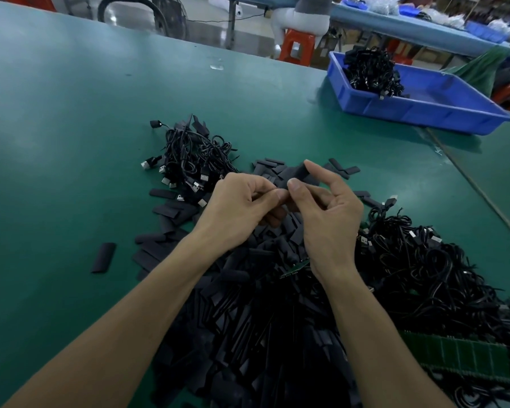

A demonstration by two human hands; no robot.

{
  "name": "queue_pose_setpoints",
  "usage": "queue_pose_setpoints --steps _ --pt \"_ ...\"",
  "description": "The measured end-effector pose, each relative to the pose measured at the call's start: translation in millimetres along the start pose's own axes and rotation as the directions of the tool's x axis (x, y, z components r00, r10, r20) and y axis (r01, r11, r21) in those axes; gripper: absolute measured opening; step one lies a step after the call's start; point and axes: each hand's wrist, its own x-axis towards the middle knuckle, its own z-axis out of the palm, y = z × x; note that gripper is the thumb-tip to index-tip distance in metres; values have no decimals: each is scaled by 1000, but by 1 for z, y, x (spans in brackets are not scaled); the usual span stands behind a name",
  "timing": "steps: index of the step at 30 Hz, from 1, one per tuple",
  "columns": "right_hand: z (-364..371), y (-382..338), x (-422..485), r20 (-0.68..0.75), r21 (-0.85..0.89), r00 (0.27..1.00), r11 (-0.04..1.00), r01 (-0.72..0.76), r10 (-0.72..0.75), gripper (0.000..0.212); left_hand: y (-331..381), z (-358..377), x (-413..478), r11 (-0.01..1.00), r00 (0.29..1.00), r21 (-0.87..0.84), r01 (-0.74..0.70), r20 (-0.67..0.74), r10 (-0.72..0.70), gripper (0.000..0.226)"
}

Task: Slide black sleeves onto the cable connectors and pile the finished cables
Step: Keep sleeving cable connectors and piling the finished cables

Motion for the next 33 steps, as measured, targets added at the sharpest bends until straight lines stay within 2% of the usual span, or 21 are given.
queue_pose_setpoints --steps 2,6,11,14,18,20,23,25,26,28,30,32,33 --pt "-1 -2 4 -5 26 1000 999 -20 20 25 2 -1 1 999 1000 34 4 -2 -3 17" --pt "-8 -8 14 -44 163 996 984 -74 82 24 0 -10 3 959 994 282 11 102 -41 12" --pt "-22 -20 24 63 80 995 994 -81 76 23 3 -20 9 890 992 454 -35 125 -25 26" --pt "-18 -23 24 47 104 998 993 -47 42 24 9 -10 12 919 980 393 -37 194 -44 44" --pt "-18 -25 27 2 192 999 980 -49 50 25 10 -8 14 949 979 309 -52 202 -12 31" --pt "-23 -24 27 15 148 999 987 -54 52 31 8 -12 17 956 993 290 -41 121 6 32" --pt "-34 -22 25 173 -34 979 994 -102 106 38 6 -23 35 985 993 171 37 -115 -18 35" --pt "-45 -23 25 374 -223 910 970 -97 177 39 2 -35 56 992 948 86 97 -311 -66 38" --pt "-52 -23 25 494 -317 841 946 -65 223 41 -1 -43 67 991 915 54 126 -392 -95 39" --pt "-64 -25 25 687 -462 642 886 24 340 55 -8 -62 88 981 846 32 190 -513 -147 42" --pt "-71 -26 23 741 -582 490 803 128 459 64 -16 -78 105 960 788 67 273 -588 -183 46" --pt "-73 -23 21 743 -620 456 761 192 490 56 -25 -89 115 916 757 141 376 -617 -216 52" --pt "-72 -21 20 743 -607 480 772 189 467 44 -29 -91 118 885 757 187 426 -609 -236 54"
